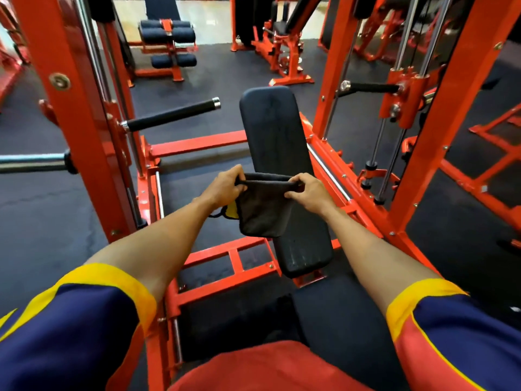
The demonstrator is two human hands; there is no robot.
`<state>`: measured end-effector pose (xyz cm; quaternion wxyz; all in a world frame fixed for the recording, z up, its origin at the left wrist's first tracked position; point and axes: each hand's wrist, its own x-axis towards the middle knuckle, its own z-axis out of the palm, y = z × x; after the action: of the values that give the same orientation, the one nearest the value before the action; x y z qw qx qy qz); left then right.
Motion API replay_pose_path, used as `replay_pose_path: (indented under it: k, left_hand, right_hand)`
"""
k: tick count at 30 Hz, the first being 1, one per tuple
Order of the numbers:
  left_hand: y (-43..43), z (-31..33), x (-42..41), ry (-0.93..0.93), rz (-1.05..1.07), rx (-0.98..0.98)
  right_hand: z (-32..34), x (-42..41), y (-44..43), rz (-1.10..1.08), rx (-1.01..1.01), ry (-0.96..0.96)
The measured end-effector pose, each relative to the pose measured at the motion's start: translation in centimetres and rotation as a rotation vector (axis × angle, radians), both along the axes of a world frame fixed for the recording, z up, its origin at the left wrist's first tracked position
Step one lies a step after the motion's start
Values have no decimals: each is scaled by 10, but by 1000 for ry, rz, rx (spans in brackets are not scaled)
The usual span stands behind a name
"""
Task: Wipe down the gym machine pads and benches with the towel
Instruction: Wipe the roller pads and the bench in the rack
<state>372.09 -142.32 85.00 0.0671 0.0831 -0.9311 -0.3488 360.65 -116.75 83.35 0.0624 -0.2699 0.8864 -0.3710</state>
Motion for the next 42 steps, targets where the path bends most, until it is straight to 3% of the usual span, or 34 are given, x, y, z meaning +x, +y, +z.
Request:
replay_pose_path:
  k: [9, 13, 18, 22, 27, 31, 33, 37, 42]
  left_hand:
    - [-51, 21, -93, -1, -45, 132]
    - [-75, 14, -146, 52, -9, 110]
    - [-93, 9, -206, 76, 84, 169]
    - [-103, 12, -250, 148, 171, 234]
    - [-122, 9, -284, 86, 263, 360]
    - [-124, 9, -288, -355, 143, 584]
    - [-128, 5, -295, -513, 40, 508]
    - [-139, 0, -316, -393, 84, 175]
    - [-149, -3, -338, -231, 304, 318]
  right_hand:
    - [12, -80, -55, -188, -99, -67]
    - [7, -157, -83, -63, -22, -178]
    - [19, -206, -113, 44, -190, -515]
    - [16, -257, -128, 162, -123, -628]
    - [20, -319, -160, -37, -176, -430]
    - [35, -355, -195, -31, -36, -173]
    - [46, -362, -214, 42, 88, -55]
    - [59, -379, -256, 91, 237, 214]
    - [49, -378, -289, -49, 172, 490]
